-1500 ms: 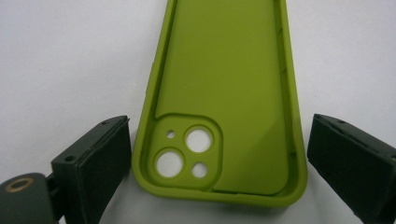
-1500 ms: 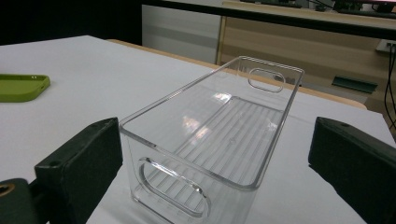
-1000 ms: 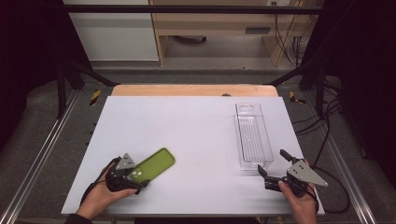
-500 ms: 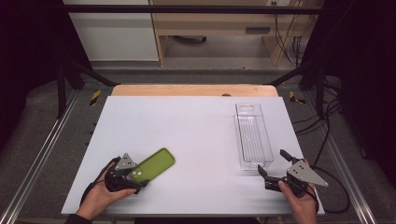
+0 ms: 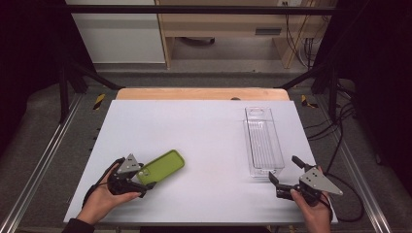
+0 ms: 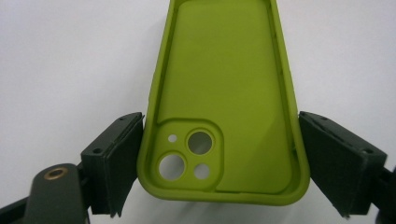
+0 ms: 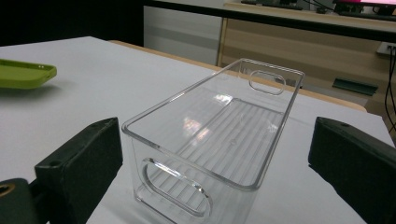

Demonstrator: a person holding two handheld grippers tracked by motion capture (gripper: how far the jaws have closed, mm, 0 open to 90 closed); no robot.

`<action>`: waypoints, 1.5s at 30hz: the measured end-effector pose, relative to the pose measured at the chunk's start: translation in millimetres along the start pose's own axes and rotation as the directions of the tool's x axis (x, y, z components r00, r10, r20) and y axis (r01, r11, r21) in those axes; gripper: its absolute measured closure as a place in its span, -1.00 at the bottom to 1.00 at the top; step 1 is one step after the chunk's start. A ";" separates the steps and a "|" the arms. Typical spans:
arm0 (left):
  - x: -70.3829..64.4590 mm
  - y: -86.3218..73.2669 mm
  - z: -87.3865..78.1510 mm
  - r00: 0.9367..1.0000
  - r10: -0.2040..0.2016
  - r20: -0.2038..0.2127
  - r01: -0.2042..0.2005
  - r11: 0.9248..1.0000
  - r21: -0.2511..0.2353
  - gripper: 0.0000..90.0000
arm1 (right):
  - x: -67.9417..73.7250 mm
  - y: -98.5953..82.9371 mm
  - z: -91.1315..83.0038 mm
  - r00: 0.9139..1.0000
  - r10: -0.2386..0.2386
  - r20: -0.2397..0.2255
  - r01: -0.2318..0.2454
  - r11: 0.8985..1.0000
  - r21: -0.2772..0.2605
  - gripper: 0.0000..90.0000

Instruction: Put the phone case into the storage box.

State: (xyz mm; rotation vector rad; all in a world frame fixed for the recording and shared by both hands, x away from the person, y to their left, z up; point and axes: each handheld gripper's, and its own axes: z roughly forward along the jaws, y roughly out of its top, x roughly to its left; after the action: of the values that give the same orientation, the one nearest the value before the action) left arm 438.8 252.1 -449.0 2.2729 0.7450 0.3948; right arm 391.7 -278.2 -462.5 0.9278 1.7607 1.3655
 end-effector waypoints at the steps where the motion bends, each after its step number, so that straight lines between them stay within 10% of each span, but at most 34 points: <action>1: 0.0 0.0 0.0 1.000 0.000 0.000 0.000 1.000 0.000 -0.63 | 0.7 0.7 -0.4 1.000 -0.003 -0.004 0.003 1.000 0.001 -0.93; 10: 1.2 28.3 2.8 0.997 0.071 0.031 -0.071 0.997 -0.003 -0.63 | 12.2 29.3 6.7 0.993 -0.106 -0.057 0.111 0.990 0.086 -0.93; 17: 1.7 47.1 12.7 0.992 0.117 0.043 -0.118 0.993 0.028 -0.64 | 28.3 64.3 24.6 0.962 -0.225 -0.154 0.245 0.961 0.128 -0.88; 22: -3.3 61.3 15.7 0.985 0.166 0.055 -0.168 0.985 0.044 -0.64 | 50.7 85.9 51.2 0.914 -0.294 -0.279 0.350 0.919 0.181 -0.86; 35: -11.1 79.6 14.0 0.972 0.228 0.052 -0.231 0.970 0.072 -0.64 | 91.5 101.1 98.0 0.815 -0.382 -0.435 0.510 0.830 0.227 -0.85; 45: -18.0 85.8 12.4 0.965 0.260 0.044 -0.263 0.961 0.082 -0.64 | 119.7 105.1 113.4 0.754 -0.405 -0.518 0.564 0.803 0.192 -0.63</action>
State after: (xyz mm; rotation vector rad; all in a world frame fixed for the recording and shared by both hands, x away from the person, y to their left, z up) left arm 464.6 184.1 -398.5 2.4629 0.4524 0.4537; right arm 443.3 -102.5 -393.8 0.2440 2.4407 0.9820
